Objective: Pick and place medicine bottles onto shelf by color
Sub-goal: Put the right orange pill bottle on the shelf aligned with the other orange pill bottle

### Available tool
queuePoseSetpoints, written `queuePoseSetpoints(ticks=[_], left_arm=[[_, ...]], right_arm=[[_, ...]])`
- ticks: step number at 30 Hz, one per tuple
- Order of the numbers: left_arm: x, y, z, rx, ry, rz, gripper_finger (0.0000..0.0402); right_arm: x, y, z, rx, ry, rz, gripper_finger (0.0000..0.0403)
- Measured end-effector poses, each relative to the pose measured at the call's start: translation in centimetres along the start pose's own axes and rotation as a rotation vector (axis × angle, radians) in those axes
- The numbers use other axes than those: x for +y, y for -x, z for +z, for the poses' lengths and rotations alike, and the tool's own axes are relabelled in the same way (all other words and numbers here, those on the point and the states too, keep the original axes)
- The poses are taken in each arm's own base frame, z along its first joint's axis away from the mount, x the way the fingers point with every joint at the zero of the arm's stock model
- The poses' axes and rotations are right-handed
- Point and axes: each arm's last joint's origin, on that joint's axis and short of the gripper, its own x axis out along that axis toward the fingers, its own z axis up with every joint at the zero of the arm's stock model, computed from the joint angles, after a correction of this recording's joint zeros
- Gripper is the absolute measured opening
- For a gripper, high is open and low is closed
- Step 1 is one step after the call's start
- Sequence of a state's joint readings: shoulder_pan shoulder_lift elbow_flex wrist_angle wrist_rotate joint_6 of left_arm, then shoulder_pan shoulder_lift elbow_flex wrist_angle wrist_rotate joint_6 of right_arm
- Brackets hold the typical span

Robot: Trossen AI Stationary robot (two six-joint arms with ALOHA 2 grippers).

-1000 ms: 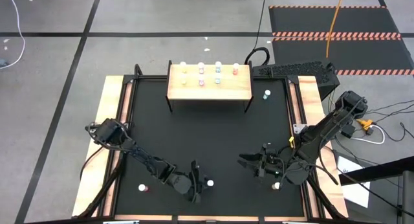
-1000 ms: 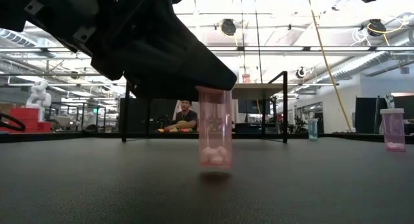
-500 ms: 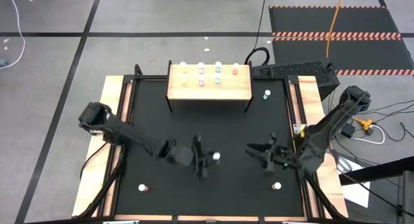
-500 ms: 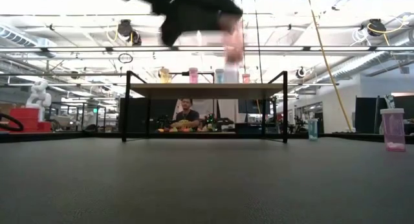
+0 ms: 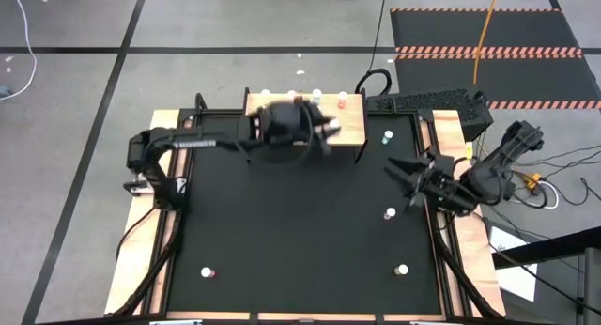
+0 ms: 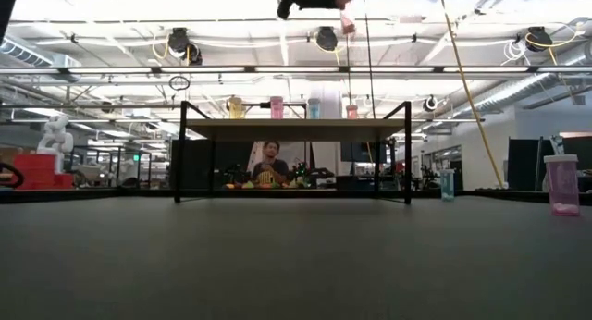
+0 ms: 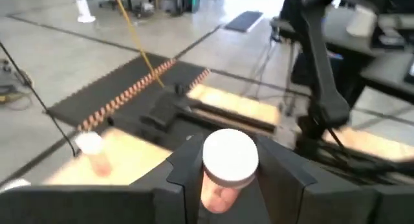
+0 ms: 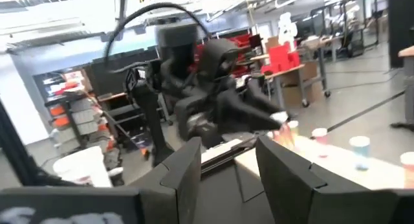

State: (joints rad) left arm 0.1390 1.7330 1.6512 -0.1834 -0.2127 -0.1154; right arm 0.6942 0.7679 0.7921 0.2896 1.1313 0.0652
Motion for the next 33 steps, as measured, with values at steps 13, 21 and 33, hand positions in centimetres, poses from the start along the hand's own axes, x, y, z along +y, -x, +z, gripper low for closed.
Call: queuePoseSetpoints(ticks=[13,21,33], left_arm=[[7.0,-7.0,1.7,-0.040,-0.129,-0.134,0.0124],[8.6,-10.7,-1.1,0.036,-0.186,-0.120,0.0124],[13.2,-10.8,-2.6,0.179,-0.074,-0.059,0.0124]], right_arm=[[-3.8,-0.2,1.8,-0.055,0.051,-0.295,0.0141],[-5.7,0.4,3.0,-0.088,0.032,-0.450,0.0141],[-6.5,1.0,3.4,-0.075,0.067,-0.559,0.0141]])
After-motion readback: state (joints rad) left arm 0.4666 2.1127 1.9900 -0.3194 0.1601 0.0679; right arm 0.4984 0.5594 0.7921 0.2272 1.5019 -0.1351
